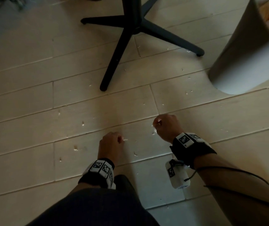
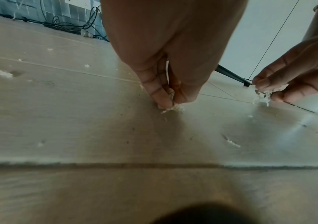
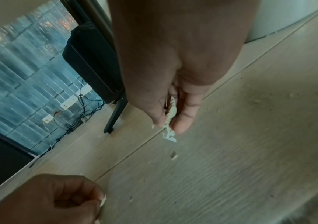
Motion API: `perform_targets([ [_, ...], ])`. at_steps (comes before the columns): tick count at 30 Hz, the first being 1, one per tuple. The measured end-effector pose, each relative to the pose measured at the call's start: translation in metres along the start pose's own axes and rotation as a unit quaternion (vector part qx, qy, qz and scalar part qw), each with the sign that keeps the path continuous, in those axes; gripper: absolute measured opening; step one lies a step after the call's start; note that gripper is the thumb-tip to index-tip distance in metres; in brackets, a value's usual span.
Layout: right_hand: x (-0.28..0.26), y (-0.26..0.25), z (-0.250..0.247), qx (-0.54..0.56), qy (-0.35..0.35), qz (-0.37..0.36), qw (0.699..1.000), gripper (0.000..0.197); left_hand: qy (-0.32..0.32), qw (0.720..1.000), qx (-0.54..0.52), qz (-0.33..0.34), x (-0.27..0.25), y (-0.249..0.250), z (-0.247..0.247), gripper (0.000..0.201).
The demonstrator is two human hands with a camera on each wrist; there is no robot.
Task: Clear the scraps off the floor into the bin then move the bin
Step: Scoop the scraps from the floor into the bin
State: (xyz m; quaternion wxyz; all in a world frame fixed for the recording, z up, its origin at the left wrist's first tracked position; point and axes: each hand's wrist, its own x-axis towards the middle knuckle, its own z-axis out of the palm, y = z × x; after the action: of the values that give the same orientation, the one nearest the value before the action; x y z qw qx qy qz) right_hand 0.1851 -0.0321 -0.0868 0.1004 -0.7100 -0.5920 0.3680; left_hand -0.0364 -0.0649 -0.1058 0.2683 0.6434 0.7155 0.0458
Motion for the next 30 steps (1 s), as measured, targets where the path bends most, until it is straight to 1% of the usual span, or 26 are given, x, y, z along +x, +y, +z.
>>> perform_targets([
  [4,-0.003,0.002,-0.013,0.02,0.015,0.006,1.0,0.019,-0.039,0.998,-0.043,-0.02,0.009,0.009,-0.003,0.002],
  [5,-0.003,0.001,-0.016,0.028,0.024,0.009,0.999,0.019,-0.04,0.997,-0.068,-0.019,0.01,0.014,-0.003,0.005],
  [7,-0.003,0.002,-0.029,0.044,0.044,0.01,0.998,0.019,-0.032,0.992,-0.125,-0.009,0.014,0.031,-0.004,0.009],
  [9,-0.002,0.001,-0.048,0.059,0.057,0.01,0.997,0.02,-0.024,0.986,-0.163,0.004,0.018,0.052,-0.01,0.008],
  [12,-0.003,0.002,-0.085,0.095,0.076,0.021,0.992,0.02,-0.022,0.973,-0.224,0.041,0.03,0.091,-0.024,0.009],
  [15,-0.003,0.0,-0.123,0.14,0.103,0.016,0.985,0.015,-0.023,0.956,-0.276,0.093,0.043,0.139,-0.041,0.012],
  [18,-0.005,-0.007,-0.164,0.165,0.145,-0.017,0.975,0.015,-0.04,0.932,-0.319,0.166,0.054,0.197,-0.064,0.01],
  [21,-0.012,-0.01,-0.21,0.196,0.2,-0.047,0.959,0.014,-0.079,0.909,-0.344,0.222,0.06,0.26,-0.089,0.007],
  [24,-0.016,-0.004,-0.261,0.222,0.253,-0.065,0.939,0.012,-0.095,0.891,-0.357,0.262,0.068,0.321,-0.108,0.007],
  [28,-0.013,0.008,-0.332,0.237,0.297,-0.045,0.924,0.007,-0.067,0.882,-0.339,0.32,0.081,0.396,-0.124,0.008],
  [30,-0.01,0.016,-0.361,0.247,0.311,-0.027,0.917,0.006,-0.053,0.88,-0.332,0.335,0.091,0.43,-0.126,0.006],
])
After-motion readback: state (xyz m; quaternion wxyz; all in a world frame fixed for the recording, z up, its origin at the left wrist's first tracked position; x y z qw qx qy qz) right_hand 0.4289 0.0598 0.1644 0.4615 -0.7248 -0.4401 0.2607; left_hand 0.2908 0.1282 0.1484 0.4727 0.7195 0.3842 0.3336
